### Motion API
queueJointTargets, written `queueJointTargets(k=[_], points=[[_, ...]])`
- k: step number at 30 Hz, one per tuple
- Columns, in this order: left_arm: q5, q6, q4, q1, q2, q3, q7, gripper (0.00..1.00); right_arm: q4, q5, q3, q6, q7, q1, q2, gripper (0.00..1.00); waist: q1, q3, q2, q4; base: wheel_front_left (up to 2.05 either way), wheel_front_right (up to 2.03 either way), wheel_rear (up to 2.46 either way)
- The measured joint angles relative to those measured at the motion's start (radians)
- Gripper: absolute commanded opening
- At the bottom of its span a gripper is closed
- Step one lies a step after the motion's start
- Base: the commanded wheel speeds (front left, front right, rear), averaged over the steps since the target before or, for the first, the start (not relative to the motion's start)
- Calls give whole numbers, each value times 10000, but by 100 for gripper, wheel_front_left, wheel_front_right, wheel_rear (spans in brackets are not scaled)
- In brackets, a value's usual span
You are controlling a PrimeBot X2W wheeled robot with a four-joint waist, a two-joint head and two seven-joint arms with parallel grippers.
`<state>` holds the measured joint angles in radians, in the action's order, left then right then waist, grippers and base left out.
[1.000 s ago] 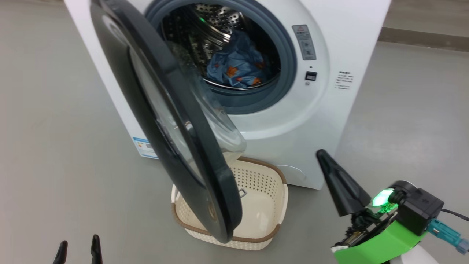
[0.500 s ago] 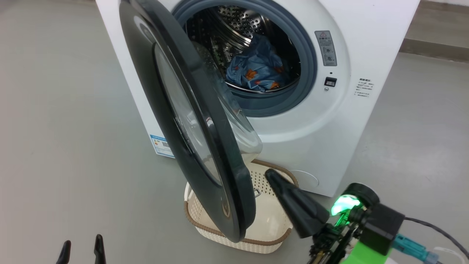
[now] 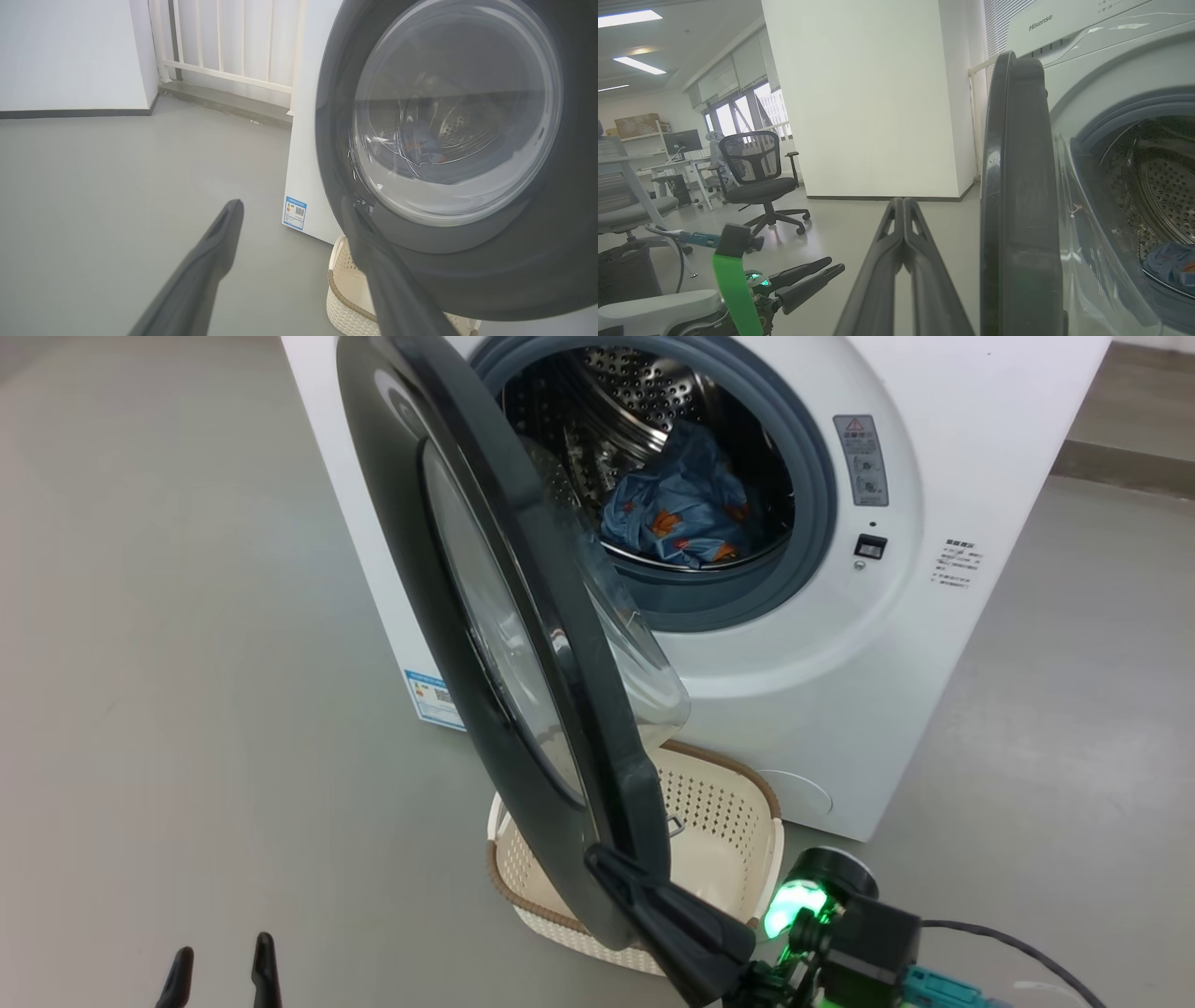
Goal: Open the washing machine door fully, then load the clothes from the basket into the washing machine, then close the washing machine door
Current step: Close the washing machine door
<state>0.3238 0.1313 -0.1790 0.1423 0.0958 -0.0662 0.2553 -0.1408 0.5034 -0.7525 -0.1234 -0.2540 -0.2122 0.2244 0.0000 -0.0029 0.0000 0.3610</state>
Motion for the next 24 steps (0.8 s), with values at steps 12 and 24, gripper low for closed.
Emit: queueJointTargets(k=[12, 24], points=[[0, 0, 0, -47, -169, 86, 0, 100, 802, 109, -468, 0, 0, -432, -27, 0, 0, 347, 0, 236, 0, 0, 0], [4, 0, -4, -213, -209, 98, 0, 100, 1406, 424, -514, 0, 0, -709, -107, 0, 0, 581, 0, 285, 0, 0, 0]])
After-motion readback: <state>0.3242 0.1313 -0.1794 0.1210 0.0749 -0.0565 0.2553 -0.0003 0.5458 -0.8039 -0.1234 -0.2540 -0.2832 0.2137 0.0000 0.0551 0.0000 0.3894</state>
